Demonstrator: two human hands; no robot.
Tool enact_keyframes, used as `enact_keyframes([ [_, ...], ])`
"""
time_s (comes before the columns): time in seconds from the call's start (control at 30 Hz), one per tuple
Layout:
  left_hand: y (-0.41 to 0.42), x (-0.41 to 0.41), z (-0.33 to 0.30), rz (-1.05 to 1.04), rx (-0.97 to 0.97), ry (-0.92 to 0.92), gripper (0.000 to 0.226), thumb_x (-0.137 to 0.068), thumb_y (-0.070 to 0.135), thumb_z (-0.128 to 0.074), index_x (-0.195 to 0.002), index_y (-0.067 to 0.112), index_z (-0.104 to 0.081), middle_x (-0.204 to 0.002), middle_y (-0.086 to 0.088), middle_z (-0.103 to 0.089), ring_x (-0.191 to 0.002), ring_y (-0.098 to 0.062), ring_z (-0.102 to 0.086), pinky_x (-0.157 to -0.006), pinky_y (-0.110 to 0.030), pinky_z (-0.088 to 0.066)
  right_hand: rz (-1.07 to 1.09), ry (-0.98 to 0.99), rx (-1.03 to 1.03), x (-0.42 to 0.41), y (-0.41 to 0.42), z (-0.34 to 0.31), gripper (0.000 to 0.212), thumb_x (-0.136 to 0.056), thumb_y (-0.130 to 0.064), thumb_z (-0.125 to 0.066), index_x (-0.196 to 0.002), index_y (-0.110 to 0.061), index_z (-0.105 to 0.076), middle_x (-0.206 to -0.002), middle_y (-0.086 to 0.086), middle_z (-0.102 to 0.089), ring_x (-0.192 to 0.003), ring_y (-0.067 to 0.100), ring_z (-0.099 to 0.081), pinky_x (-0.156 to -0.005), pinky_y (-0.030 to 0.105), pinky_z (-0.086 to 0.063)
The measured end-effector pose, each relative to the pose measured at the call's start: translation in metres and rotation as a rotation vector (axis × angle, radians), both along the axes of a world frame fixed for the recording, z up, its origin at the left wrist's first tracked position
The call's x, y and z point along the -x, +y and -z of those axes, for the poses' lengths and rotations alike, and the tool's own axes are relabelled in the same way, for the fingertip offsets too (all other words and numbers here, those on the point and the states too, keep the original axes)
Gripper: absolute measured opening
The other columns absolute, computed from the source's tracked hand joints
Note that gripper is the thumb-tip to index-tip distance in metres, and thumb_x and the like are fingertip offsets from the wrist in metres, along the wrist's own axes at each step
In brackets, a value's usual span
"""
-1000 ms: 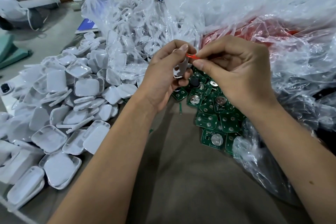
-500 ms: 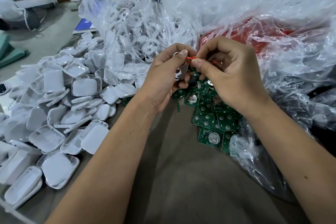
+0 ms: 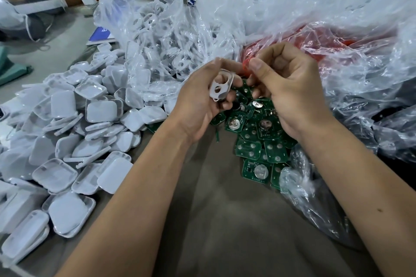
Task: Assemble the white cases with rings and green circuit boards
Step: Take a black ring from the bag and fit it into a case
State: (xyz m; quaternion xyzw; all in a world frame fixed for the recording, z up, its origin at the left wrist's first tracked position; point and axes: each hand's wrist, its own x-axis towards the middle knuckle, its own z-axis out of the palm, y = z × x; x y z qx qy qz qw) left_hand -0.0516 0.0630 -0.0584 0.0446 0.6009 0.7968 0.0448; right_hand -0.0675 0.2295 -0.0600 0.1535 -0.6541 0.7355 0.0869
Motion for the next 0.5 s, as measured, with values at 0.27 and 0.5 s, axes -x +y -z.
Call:
enact_keyframes([
  [0.27, 0.002, 0.003, 0.001, -0.016, -0.129, -0.005, 0.034, -0.105, 0.006, -0.050, -0.136, 0.007, -0.063, -0.108, -0.015, -0.063, -0.088, -0.014, -0.060, -0.094, -0.031, -0.056, 0.050, -0.127, 0.228, 0.000, 0.002, -0.004, 0.006, -0.093, 0.001, -0.072, -0.097, -0.003, -0.071, -0.083, 0.008, -0.077, -0.074, 0.019, -0.073, -0.069, 0.025, -0.060],
  [0.5, 0.003, 0.003, 0.009, -0.286, 0.291, 0.232, 0.033, -0.082, 0.011, -0.086, -0.108, 0.004, -0.068, -0.078, -0.001, -0.069, -0.059, -0.030, -0.072, -0.047, -0.027, -0.051, 0.048, -0.131, 0.180, 0.000, 0.004, -0.005, 0.006, -0.091, 0.000, -0.074, -0.095, -0.005, -0.075, -0.081, 0.007, -0.078, -0.073, 0.019, -0.074, -0.066, 0.024, -0.061],
])
